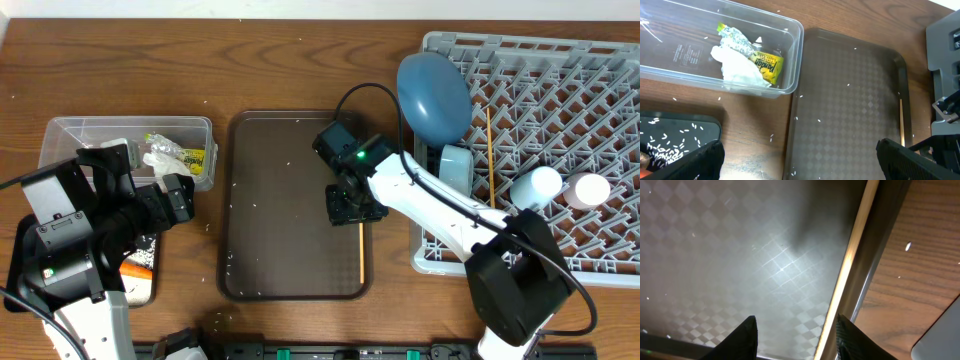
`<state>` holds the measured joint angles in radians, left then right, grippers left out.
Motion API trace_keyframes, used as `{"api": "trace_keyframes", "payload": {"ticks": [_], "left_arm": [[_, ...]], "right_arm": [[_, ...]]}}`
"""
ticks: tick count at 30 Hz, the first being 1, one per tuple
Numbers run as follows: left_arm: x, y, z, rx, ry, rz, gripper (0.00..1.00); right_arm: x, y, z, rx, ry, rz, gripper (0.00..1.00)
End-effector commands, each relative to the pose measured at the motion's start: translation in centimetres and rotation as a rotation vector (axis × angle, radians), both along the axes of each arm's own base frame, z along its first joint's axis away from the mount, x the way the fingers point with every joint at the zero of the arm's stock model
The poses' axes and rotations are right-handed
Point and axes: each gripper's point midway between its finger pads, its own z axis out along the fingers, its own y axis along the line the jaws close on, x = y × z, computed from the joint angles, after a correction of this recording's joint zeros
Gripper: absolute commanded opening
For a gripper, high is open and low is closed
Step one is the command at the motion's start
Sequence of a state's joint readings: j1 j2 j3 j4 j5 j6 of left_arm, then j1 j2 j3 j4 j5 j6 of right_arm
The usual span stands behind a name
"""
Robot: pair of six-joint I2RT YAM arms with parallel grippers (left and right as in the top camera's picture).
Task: Sort waste into correct bins and load items into the dishwasher rack
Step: 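Return the right gripper to the brown tray and grasp the second chopstick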
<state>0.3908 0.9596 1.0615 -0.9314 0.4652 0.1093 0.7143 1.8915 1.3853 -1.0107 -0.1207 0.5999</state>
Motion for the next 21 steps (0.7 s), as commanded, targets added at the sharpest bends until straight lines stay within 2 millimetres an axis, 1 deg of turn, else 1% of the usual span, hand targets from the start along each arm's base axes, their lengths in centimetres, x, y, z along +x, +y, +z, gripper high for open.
{"api": "trace_keyframes", "payload": {"ticks": [1, 6, 11, 15, 16, 21], "left_arm": [[0.2, -0.2, 0.9, 0.011, -0.026, -0.020, 0.98], [0.2, -0.2, 0.9, 0.011, -0.026, -0.020, 0.98], [0.2, -0.2, 0.9, 0.011, -0.026, -0.020, 0.98], [0.2, -0.2, 0.9, 0.011, -0.026, -0.020, 0.98], [0.2, -0.2, 0.9, 0.011, -0.026, -0.020, 0.98], [0.2, -0.2, 0.9, 0.011, -0.027, -0.020, 0.98]], "right_arm": [[0.1, -1.1, -1.3, -0.060, 0.011, -0.041, 0.43], [-0.7, -2.6, -3.7, -0.148, 0.058, -0.094, 0.44], [-1.3, -2.8, -5.0, -0.166, 0.096, -0.101, 0.44], [-1.2, -2.7, -5.1, -0.161, 0.092, -0.084, 0.32], [-1.2, -2.7, -5.1, -0.160, 0.093, -0.082, 0.30], [-1.0, -2.7, -4.9, -0.158, 0.084, -0.077, 0.32]]}}
